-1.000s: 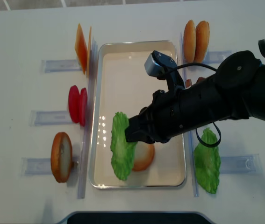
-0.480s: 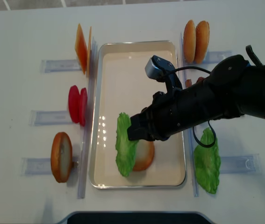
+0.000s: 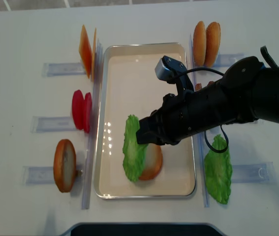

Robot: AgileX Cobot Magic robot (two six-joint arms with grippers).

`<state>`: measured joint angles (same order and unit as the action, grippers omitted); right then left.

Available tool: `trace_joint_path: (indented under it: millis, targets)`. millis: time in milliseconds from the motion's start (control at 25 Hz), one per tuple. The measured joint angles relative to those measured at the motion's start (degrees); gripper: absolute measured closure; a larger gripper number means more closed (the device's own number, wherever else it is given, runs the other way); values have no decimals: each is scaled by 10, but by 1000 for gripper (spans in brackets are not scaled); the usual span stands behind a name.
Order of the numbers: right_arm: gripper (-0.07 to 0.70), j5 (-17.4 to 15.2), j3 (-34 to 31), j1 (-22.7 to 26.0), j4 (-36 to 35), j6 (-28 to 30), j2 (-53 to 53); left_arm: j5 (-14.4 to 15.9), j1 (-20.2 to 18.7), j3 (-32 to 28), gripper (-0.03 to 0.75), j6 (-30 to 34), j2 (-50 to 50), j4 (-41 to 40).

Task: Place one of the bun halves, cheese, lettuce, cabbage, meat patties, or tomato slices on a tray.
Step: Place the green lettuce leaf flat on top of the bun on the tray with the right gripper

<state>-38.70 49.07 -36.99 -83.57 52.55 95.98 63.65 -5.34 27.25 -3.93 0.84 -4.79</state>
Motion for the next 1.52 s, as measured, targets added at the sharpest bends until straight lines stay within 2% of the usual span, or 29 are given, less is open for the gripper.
trace_joint_path:
  millis: [680,1000,1160,1400,1520]
  targets:
    - [566,4,0,1,15,-10,0,0,0,0,702,-3,0,0]
    - [562,36,0,1,72,-60,0,0,0,0,702,-4,0,0]
    - [489,42,0,2,86,-70,0,0,0,0,702,-4,0,0]
    - [243,42,0,3,110,-94,0,0,0,0,702,-4,0,0]
    - [172,42,0,3,150,-120,-2,0,0,0,702,-4,0,0]
